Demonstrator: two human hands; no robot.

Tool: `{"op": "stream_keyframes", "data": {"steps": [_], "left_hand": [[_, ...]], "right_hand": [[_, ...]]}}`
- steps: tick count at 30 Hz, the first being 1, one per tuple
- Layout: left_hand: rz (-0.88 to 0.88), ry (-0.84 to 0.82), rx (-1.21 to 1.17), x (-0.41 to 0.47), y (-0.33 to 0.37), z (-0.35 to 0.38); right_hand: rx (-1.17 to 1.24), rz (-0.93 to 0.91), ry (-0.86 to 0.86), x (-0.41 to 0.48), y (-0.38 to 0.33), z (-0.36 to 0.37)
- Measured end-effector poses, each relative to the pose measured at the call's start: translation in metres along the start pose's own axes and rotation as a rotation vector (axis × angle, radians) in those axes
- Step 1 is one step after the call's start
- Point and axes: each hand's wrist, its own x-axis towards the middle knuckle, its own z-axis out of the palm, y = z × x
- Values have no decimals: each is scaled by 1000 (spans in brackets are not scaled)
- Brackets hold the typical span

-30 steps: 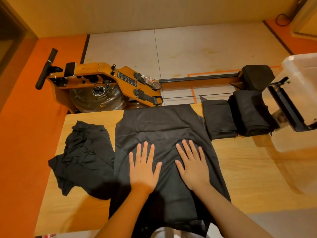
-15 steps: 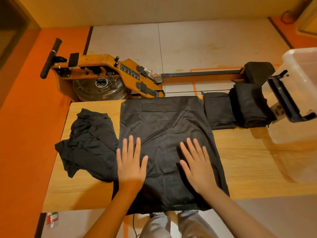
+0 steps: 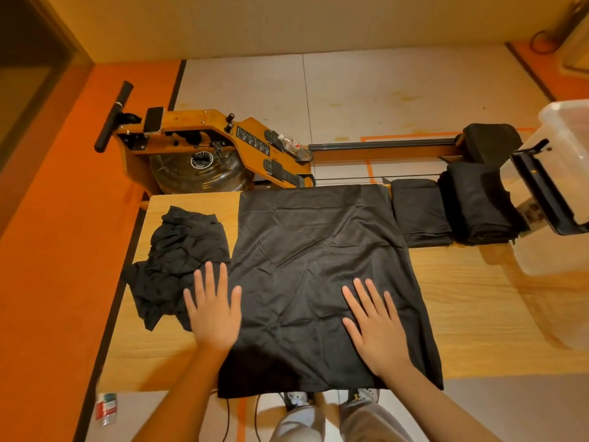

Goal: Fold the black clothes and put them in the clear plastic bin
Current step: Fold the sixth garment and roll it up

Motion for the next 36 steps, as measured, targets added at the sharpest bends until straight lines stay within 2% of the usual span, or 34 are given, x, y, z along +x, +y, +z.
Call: {"op": "stream_keyframes", "data": {"steps": [8,11,14,19,22,24,27,30,33,36], "left_hand": [[51,-150,27,61,-41,-26],[88,-106,18,57,-44,-22],[137,-20,-71,25,-38,-17],[152,-17,-230,-60,-26,4],[163,-30,-240,-104,-25,20],[110,-1,-261,-123,-22,24],[-112,86,-388,-138,-11,13],[-277,139,-342,-143,0,-1],[-402,109,-329,-136,2,-10],[-473,27,-466,-123,-1,-17]], "right_hand": [[15,18,-3,0,-3,-4],[18,19,-25,1,-4,-5],[40,0,-64,2,-2,-8],[209,-55,-38,-16,14,-16],[170,-4,-37,-43,27,-17],[189,76,25,-63,39,-13],[303,239,160,-91,52,-19],[393,447,224,-105,57,-29],[413,535,215,-108,58,-33],[613,591,194,-105,59,-39]]}}
